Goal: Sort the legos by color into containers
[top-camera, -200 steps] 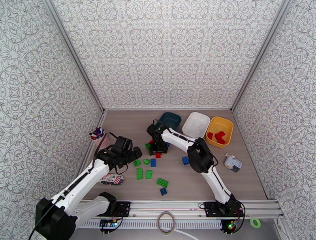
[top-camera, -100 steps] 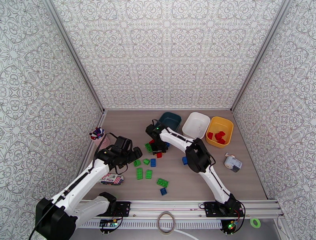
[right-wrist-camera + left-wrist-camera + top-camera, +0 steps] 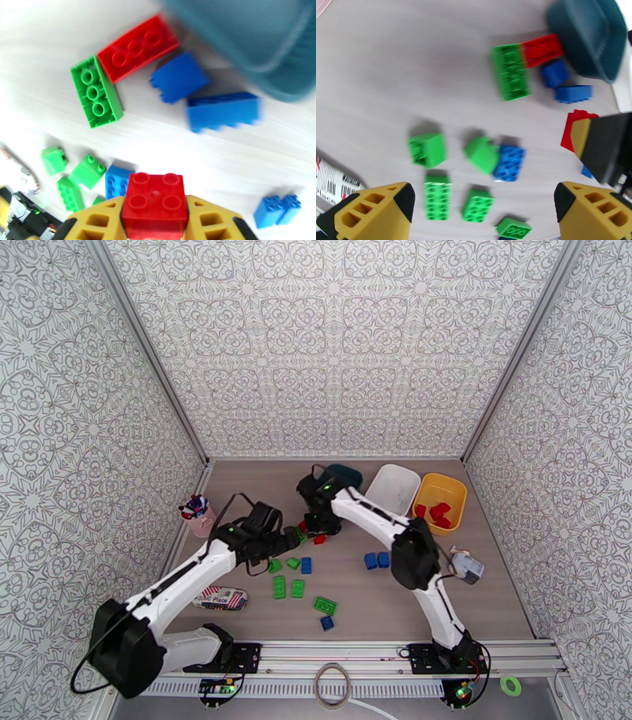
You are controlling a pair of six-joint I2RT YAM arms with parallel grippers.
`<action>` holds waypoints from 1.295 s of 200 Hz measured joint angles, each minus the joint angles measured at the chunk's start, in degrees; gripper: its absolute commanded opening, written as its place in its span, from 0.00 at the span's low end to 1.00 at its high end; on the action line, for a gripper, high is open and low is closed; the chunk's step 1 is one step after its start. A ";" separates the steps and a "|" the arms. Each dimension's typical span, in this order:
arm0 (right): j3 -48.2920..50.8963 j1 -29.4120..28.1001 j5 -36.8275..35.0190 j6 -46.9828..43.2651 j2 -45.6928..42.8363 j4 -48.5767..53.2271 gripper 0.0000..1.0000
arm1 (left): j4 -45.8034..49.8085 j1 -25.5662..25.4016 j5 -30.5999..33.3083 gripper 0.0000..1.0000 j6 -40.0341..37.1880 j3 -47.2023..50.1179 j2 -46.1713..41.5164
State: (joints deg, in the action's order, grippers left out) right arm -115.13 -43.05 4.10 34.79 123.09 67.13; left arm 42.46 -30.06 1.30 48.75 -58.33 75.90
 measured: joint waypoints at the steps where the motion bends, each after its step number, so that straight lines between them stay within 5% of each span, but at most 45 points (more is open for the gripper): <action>1: 0.20 0.11 0.02 -0.02 -0.22 -0.07 0.24 | -0.15 -0.11 0.00 0.99 -0.17 -0.42 0.35; 76: 16.06 23.32 -0.26 -1.29 -14.32 -2.60 0.23 | -3.39 -6.91 -4.46 0.99 -10.21 -27.30 24.02; 143: 17.55 47.50 -3.61 -6.19 -16.98 -1.86 0.23 | 3.72 -17.18 -6.21 0.99 -22.36 -52.85 41.46; 193: 14.62 51.30 -4.15 -8.87 -11.17 -0.04 0.48 | 7.80 -20.83 -6.19 0.98 -26.40 -57.44 44.68; 259: 11.32 51.08 -2.14 -9.84 -9.35 0.87 0.53 | 7.89 -20.20 -4.37 0.97 -26.45 -55.60 44.00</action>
State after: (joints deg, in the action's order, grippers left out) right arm -103.81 8.03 1.96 24.95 113.73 68.01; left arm 50.35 -50.26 -3.07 22.31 -113.93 119.90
